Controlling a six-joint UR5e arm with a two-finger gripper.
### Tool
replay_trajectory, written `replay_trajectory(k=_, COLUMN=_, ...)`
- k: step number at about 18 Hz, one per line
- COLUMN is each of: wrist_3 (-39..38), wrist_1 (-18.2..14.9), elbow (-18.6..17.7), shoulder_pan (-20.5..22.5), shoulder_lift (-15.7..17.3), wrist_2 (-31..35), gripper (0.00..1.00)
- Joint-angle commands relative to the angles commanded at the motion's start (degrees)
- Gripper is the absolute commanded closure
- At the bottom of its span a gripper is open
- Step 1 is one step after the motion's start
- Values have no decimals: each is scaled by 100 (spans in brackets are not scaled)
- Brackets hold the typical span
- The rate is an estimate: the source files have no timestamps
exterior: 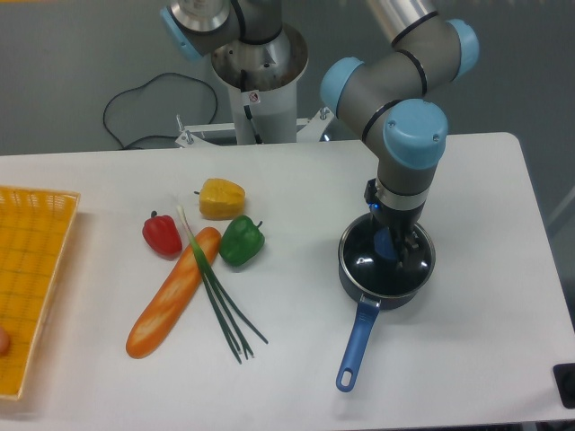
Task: Open the lid
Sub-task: 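Close the gripper on the blue lid knob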
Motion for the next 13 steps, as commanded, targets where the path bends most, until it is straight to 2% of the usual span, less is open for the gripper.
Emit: replay_trajectory(k=13, wrist_3=9, wrist_1=97, elbow=-79, shoulder_pan=9, shoulder_lift=-79, wrist_2=0, gripper=0)
